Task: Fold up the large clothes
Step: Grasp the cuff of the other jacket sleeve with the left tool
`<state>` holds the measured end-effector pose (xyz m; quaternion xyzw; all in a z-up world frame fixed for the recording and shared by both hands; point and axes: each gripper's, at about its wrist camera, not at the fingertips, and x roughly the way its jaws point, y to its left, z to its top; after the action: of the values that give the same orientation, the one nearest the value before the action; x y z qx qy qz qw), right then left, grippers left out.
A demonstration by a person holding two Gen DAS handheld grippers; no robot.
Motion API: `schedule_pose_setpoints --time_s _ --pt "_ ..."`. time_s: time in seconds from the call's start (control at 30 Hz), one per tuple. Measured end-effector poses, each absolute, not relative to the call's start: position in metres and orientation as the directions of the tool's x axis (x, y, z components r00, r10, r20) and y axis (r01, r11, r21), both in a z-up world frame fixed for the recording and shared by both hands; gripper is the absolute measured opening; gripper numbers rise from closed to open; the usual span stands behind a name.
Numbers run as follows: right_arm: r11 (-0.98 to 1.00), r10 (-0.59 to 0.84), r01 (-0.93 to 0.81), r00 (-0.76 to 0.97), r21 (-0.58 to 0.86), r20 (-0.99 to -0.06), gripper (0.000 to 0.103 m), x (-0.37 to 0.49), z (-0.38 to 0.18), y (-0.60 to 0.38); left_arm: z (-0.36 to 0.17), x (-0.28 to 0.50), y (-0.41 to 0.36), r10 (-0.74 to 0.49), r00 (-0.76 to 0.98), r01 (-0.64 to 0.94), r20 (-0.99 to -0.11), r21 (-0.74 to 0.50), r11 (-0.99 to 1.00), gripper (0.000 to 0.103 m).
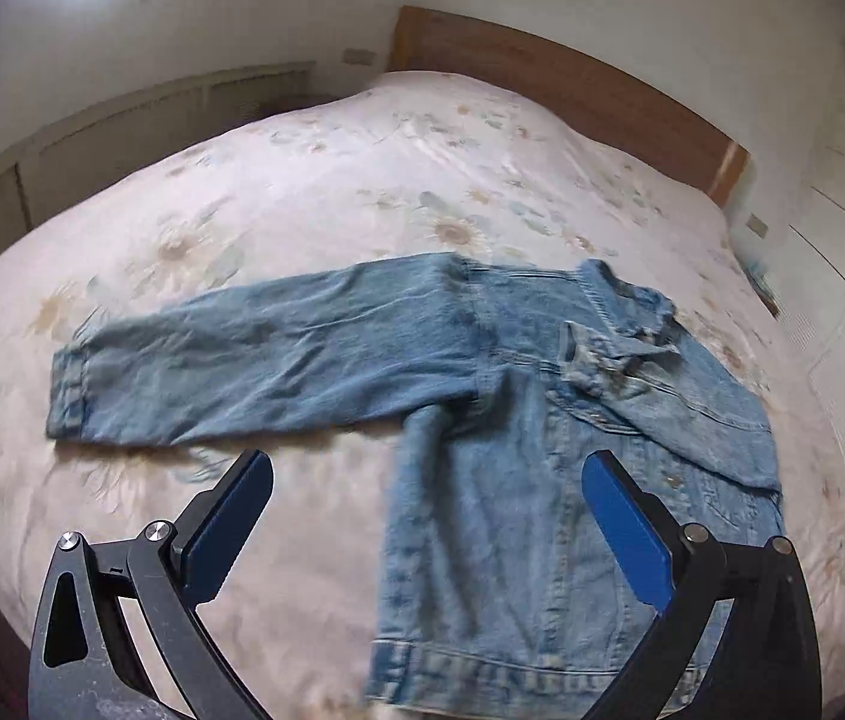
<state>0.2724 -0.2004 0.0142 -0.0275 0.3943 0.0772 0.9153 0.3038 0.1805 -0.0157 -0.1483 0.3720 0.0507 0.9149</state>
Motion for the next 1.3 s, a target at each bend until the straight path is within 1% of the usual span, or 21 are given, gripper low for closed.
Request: schedule_pose_setpoints --time_s 0.2,0.5,0.6,0.67,0.73,0.9,0.93,1.0,1.07,1.1,1.17,1.2,1.23,1.27,1.3 --pt "0.994 0.082 -0.113 0.668 0.008 -0.74 0.064 0.27 0.01 -0.208 -0.045 0.297 0.238 0.037 0.684 -0.325 -0.728 -0.259 0.91 0.102" --pt "0.999 0.04 -0.04 0.626 0.019 -0.779 0.064 0.287 -0.017 -0.215 -0.091 0.289 0.317 0.038 0.65 -0.471 -0.759 -0.363 0.804 0.101" --pt "0.999 0.029 -0.03 0.611 0.013 -0.791 0.064 0.296 -0.026 -0.214 -0.108 0.284 0.34 0.01 0.653 -0.516 -0.757 -0.435 0.738 0.095" --pt "1.0 0.022 -0.025 0.605 0.009 -0.796 0.064 0.301 -0.03 -0.213 -0.121 0.281 0.354 -0.012 0.663 -0.539 -0.748 -0.489 0.686 0.09" --pt "1.0 0.017 -0.019 0.602 0.007 -0.799 0.064 0.306 -0.032 -0.215 -0.13 0.278 0.366 -0.029 0.684 -0.55 -0.729 -0.541 0.637 0.088" --pt "1.0 0.002 -0.002 0.595 0.001 -0.804 0.064 0.315 -0.036 -0.219 -0.137 0.276 0.392 -0.041 0.771 -0.533 -0.635 -0.679 0.505 0.087" --pt "1.0 -0.003 0.001 0.593 -0.004 -0.805 0.064 0.316 -0.037 -0.22 -0.139 0.278 0.398 -0.043 0.786 -0.526 -0.616 -0.705 0.476 0.085" --pt "1.0 -0.01 0.004 0.591 -0.009 -0.806 0.064 0.318 -0.038 -0.221 -0.142 0.279 0.41 -0.039 0.809 -0.516 -0.586 -0.742 0.428 0.076" --pt "1.0 -0.018 0.009 0.59 -0.016 -0.807 0.064 0.319 -0.039 -0.224 -0.145 0.282 0.42 -0.035 0.823 -0.51 -0.567 -0.765 0.392 0.062" --pt "1.0 -0.023 0.012 0.589 -0.02 -0.807 0.064 0.319 -0.039 -0.226 -0.146 0.283 0.426 -0.032 0.826 -0.511 -0.562 -0.772 0.378 0.058" --pt "1.0 -0.031 0.018 0.589 -0.026 -0.807 0.064 0.32 -0.039 -0.23 -0.148 0.283 0.438 -0.027 0.833 -0.512 -0.552 -0.789 0.341 0.046" --pt "0.999 -0.035 0.023 0.589 -0.027 -0.807 0.064 0.321 -0.039 -0.233 -0.148 0.282 0.444 -0.025 0.84 -0.508 -0.543 -0.8 0.319 0.044" --pt "0.999 -0.037 0.027 0.588 -0.026 -0.808 0.064 0.321 -0.04 -0.235 -0.149 0.281 0.45 -0.025 0.846 -0.503 -0.533 -0.812 0.296 0.039" --pt "0.999 -0.038 0.03 0.588 -0.025 -0.808 0.064 0.322 -0.041 -0.237 -0.15 0.28 0.456 -0.025 0.85 -0.5 -0.526 -0.821 0.274 0.031" --pt "0.999 -0.039 0.032 0.587 -0.025 -0.809 0.064 0.323 -0.041 -0.239 -0.151 0.28 0.461 -0.028 0.852 -0.5 -0.523 -0.828 0.253 0.027"
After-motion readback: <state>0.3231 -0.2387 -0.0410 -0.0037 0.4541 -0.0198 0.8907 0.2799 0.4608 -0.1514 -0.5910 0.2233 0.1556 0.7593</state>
